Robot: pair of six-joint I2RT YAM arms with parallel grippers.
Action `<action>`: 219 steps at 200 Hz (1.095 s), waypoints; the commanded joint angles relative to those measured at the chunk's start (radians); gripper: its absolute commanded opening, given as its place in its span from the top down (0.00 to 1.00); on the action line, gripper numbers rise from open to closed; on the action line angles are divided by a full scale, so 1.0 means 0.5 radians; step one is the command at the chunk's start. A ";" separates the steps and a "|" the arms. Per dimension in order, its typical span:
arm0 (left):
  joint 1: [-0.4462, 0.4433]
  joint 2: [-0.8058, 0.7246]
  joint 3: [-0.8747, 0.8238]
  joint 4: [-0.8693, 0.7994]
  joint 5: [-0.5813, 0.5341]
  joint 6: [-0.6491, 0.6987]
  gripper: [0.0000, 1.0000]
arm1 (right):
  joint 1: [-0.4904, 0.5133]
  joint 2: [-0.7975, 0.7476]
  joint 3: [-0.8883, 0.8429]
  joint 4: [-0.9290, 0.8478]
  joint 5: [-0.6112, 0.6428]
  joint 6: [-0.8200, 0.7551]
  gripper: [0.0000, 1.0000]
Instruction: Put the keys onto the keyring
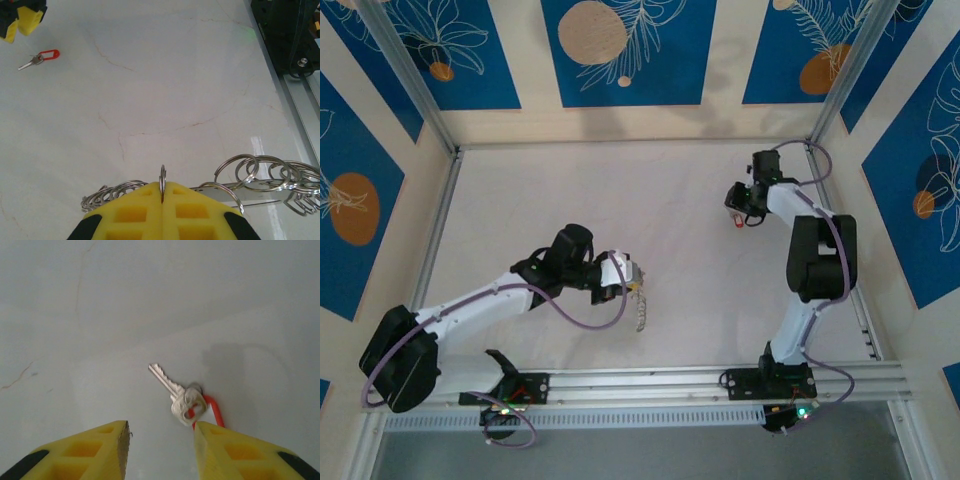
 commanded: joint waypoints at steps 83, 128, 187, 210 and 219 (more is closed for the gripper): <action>-0.021 -0.118 0.024 0.014 -0.006 -0.012 1.00 | 0.084 0.378 0.437 -0.413 0.391 -0.096 0.67; -0.021 -0.128 0.030 -0.007 -0.019 0.001 1.00 | 0.117 0.445 0.512 -0.512 0.486 -0.088 0.78; -0.021 -0.116 0.025 0.008 -0.043 -0.008 1.00 | 0.159 0.472 0.525 -0.542 0.537 -0.130 0.73; -0.021 -0.107 0.036 -0.004 -0.034 -0.011 1.00 | 0.171 0.500 0.570 -0.566 0.548 -0.132 0.74; -0.021 -0.110 0.037 -0.004 -0.037 -0.008 1.00 | 0.174 0.516 0.589 -0.585 0.560 -0.131 0.74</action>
